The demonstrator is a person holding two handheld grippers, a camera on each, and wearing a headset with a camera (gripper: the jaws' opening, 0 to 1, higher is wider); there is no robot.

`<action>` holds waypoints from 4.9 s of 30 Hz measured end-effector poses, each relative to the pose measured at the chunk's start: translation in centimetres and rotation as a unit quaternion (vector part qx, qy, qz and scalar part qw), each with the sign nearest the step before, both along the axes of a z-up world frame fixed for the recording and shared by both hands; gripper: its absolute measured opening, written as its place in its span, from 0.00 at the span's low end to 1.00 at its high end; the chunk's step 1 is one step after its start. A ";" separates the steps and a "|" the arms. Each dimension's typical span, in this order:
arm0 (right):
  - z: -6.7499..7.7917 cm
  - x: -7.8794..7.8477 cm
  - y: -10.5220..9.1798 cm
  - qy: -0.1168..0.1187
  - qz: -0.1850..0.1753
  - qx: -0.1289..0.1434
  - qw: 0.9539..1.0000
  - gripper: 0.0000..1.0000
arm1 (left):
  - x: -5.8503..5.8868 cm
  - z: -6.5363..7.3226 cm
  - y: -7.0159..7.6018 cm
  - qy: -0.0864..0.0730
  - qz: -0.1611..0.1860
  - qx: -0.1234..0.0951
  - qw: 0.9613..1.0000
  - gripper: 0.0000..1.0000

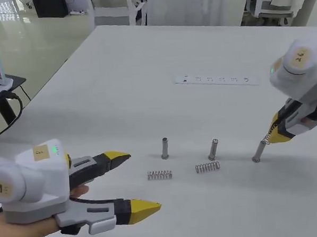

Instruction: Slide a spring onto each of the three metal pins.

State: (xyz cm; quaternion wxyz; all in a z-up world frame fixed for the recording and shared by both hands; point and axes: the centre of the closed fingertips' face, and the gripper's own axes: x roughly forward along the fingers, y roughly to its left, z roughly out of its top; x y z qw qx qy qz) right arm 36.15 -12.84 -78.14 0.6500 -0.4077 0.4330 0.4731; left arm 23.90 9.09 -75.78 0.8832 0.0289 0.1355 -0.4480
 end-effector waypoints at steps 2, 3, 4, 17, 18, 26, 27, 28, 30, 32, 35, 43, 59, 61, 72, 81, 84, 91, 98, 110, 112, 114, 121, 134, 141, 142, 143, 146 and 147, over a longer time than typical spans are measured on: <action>-0.1 0.1 0.1 0.001 0.000 0.000 1.000 0.09 | 0.0 0.0 0.0 0.000 0.000 0.000 1.000 0.66; -0.2 0.1 0.1 0.003 0.000 0.000 1.000 0.09 | 0.0 0.0 0.0 0.001 0.000 0.000 1.000 0.66; -0.2 0.1 0.1 0.003 0.000 -0.001 1.000 0.09 | 0.0 0.0 0.0 0.001 0.000 0.000 1.000 0.66; -1.5 0.5 0.3 0.015 -0.002 -0.008 1.000 0.09 | -0.1 -0.1 0.1 0.003 0.004 0.001 1.000 0.65; -1.7 0.4 0.3 0.017 -0.003 -0.009 1.000 0.09 | -0.1 -0.1 0.1 0.003 0.004 0.001 1.000 0.65; -2.9 0.4 0.5 0.027 -0.007 -0.015 1.000 0.09 | 0.0 -0.2 0.1 0.004 0.004 0.001 1.000 0.65; -3.0 0.4 0.5 0.028 -0.007 -0.014 0.999 0.09 | 0.0 -0.2 0.1 0.004 0.004 0.001 1.000 0.65; -3.2 0.4 0.6 0.031 -0.008 -0.014 0.999 0.09 | 0.0 -0.1 0.1 0.004 0.004 0.001 1.000 0.65; -3.5 0.4 0.6 0.035 -0.012 -0.012 0.999 0.09 | 0.0 -0.1 0.1 0.004 0.003 0.001 1.000 0.65; -3.8 0.3 0.7 0.038 -0.013 -0.012 0.999 0.09 | 0.0 -0.1 0.1 0.004 0.004 0.000 1.000 0.65; -4.4 0.2 0.7 0.042 -0.014 -0.015 0.999 0.09 | 0.0 -0.1 0.1 0.004 0.004 0.001 1.000 0.64; -5.3 0.3 0.5 0.041 -0.019 -0.021 0.999 0.09 | -0.1 -0.2 0.0 0.005 0.004 0.000 1.000 0.64; -6.3 -0.2 0.9 0.047 -0.020 -0.023 0.998 0.09 | -0.2 -0.2 0.1 0.005 0.003 0.001 1.000 0.64; -6.2 -0.2 0.9 0.046 -0.021 -0.023 0.998 0.10 | -0.2 -0.2 0.1 0.005 0.004 0.002 1.000 0.64; -6.2 -0.4 1.2 0.043 -0.018 -0.019 0.999 0.12 | -0.3 -0.1 0.2 0.003 0.004 0.002 1.000 0.64; -5.9 -0.3 1.4 0.030 -0.012 -0.014 0.999 0.20 | -0.3 -0.1 0.2 0.003 0.003 0.002 1.000 0.64; -5.7 -0.2 1.7 0.027 -0.008 -0.010 1.000 0.21 | -0.3 -0.2 0.2 0.003 0.003 0.002 1.000 0.64; -5.1 -0.2 2.6 0.015 0.004 -0.003 1.000 0.23 | -0.2 -0.1 0.1 0.002 0.002 0.002 1.000 0.64; -4.6 -0.8 4.0 0.010 0.027 0.004 1.000 0.24 | -0.2 -0.1 0.1 0.001 0.002 0.002 1.000 0.64; -4.9 -1.8 6.6 0.013 0.066 0.011 0.998 0.23 | -0.3 0.0 0.1 -0.001 0.003 0.002 1.000 0.64; -5.1 -1.9 7.0 0.016 0.069 0.013 0.997 0.22 | -0.3 0.0 0.1 -0.002 0.002 0.002 1.000 0.64; -5.3 -2.0 7.4 0.016 0.073 0.014 0.997 0.22 | -0.3 0.0 0.1 -0.002 0.002 0.002 1.000 0.64; -6.0 -2.4 8.3 0.023 0.075 0.020 0.997 0.21 | -0.3 0.0 0.3 -0.002 0.004 0.003 1.000 0.64; -7.1 -2.9 9.0 0.035 0.073 0.025 0.996 0.20 | -0.4 -0.1 0.4 0.001 0.007 0.005 1.000 0.64; -7.1 -3.2 9.2 0.035 0.074 0.028 0.996 0.19 | -0.4 -0.1 0.4 0.001 0.006 0.005 1.000 0.64; -7.1 -3.3 9.3 0.036 0.075 0.027 0.996 0.19 | -0.4 -0.1 0.4 0.002 0.006 0.005 1.000 0.64; -7.1 -3.4 9.3 0.037 0.076 0.027 0.996 0.18 | -0.4 -0.1 0.4 0.002 0.007 0.005 1.000 0.64; -7.2 -4.0 9.4 0.044 0.077 0.027 0.996 0.16 | -0.5 0.0 0.3 0.002 0.007 0.004 1.000 0.64; -7.2 -4.1 9.5 0.046 0.078 0.026 0.996 0.16 | -0.5 -0.1 0.3 0.001 0.006 0.005 1.000 0.64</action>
